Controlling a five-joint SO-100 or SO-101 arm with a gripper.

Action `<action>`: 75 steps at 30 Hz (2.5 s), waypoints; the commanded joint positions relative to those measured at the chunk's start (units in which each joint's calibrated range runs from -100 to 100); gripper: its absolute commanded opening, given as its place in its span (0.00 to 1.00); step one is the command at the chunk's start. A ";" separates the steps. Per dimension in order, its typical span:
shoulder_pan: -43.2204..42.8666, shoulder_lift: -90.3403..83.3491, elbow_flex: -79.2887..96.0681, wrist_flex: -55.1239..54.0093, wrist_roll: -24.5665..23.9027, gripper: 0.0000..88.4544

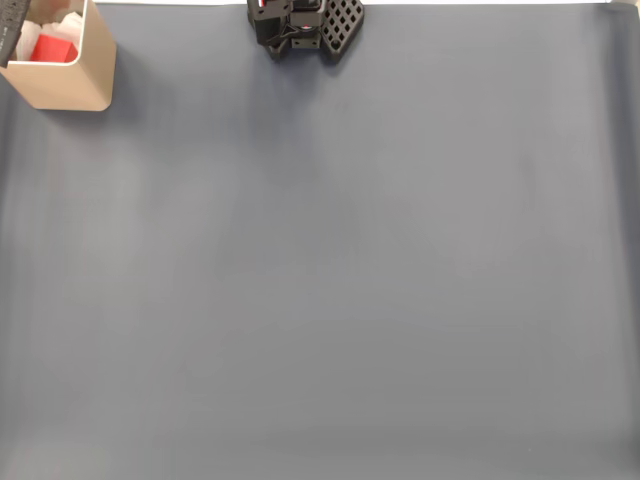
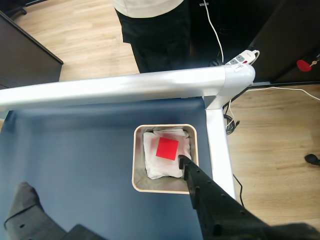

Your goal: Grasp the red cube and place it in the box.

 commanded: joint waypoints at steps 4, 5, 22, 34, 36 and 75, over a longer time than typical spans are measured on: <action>-0.53 -1.79 -0.85 -1.09 -0.44 0.63; -0.53 -1.79 -0.85 -1.09 -0.59 0.60; -0.95 -2.48 -0.30 -1.34 -1.22 0.10; -6.14 -4.74 2.16 -2.40 0.83 0.00; -8.91 -5.43 2.34 -2.40 1.42 0.00; -69.56 -37.15 44.31 -14.37 5.67 0.00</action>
